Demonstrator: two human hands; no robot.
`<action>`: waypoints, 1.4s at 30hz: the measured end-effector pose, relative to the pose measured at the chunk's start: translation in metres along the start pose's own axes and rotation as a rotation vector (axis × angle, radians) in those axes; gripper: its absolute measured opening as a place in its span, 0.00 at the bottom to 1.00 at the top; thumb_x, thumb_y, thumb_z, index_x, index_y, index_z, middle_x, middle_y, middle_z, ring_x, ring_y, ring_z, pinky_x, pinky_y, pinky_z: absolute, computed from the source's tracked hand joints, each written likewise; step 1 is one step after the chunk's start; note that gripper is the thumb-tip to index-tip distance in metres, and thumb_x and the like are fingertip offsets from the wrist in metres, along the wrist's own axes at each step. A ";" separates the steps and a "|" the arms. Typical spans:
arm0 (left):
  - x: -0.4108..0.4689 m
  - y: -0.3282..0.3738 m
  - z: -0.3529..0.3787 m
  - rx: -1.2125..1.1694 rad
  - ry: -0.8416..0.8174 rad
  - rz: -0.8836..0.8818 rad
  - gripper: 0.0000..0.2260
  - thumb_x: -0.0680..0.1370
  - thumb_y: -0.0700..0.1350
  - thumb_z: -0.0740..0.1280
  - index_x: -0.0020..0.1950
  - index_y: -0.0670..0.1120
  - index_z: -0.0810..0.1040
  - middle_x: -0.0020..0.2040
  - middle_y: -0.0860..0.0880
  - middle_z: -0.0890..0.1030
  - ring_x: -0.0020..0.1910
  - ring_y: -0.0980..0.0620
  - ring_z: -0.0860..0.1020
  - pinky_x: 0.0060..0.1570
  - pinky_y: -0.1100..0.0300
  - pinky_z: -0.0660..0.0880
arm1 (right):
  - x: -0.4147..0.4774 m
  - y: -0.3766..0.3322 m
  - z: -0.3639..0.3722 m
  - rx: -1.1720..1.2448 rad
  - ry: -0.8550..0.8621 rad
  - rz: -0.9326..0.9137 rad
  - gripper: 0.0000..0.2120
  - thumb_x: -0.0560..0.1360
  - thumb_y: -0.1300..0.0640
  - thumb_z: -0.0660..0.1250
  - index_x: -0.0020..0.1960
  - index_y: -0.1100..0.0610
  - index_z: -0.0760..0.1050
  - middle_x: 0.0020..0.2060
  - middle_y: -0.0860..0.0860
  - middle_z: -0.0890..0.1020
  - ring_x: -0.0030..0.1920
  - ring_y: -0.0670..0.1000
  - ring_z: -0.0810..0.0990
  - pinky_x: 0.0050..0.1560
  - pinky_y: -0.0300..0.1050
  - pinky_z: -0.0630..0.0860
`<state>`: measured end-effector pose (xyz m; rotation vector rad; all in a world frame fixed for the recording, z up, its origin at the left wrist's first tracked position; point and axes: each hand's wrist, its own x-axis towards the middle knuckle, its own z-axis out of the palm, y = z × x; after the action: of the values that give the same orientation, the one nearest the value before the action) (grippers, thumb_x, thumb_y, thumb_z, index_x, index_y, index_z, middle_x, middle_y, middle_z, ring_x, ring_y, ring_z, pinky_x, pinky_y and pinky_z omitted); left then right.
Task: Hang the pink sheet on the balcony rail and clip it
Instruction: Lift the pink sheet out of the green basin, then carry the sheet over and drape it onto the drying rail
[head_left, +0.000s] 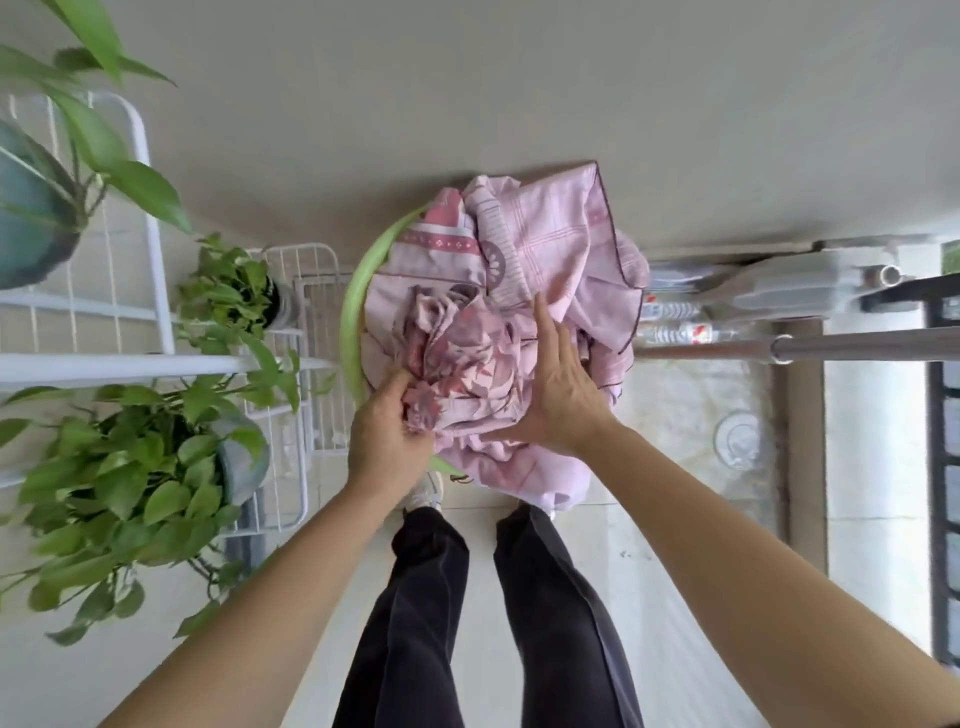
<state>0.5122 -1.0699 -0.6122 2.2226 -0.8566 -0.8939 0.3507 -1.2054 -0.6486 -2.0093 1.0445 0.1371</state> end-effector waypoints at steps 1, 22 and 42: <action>-0.005 0.006 -0.012 -0.064 -0.012 -0.018 0.20 0.67 0.32 0.71 0.56 0.48 0.78 0.47 0.53 0.83 0.47 0.51 0.81 0.43 0.61 0.77 | -0.003 -0.003 -0.005 -0.045 -0.024 -0.017 0.76 0.51 0.34 0.81 0.78 0.48 0.29 0.79 0.51 0.47 0.78 0.58 0.51 0.74 0.56 0.49; -0.044 0.316 -0.286 -0.553 0.395 0.424 0.16 0.69 0.36 0.64 0.49 0.56 0.70 0.43 0.58 0.77 0.37 0.71 0.74 0.37 0.75 0.68 | -0.148 -0.215 -0.335 0.090 0.988 0.062 0.22 0.65 0.44 0.74 0.52 0.50 0.69 0.33 0.44 0.77 0.41 0.60 0.81 0.36 0.43 0.65; -0.144 0.550 -0.350 -1.033 -0.485 0.821 0.16 0.69 0.34 0.71 0.57 0.40 0.80 0.53 0.37 0.83 0.50 0.40 0.82 0.48 0.49 0.80 | -0.286 -0.326 -0.437 0.617 0.502 -0.469 0.31 0.66 0.62 0.80 0.66 0.47 0.75 0.57 0.47 0.83 0.60 0.48 0.81 0.56 0.40 0.78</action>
<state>0.5057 -1.2089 0.0409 0.6759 -1.0500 -1.0887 0.2835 -1.2475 -0.0382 -1.6728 0.7422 -0.8719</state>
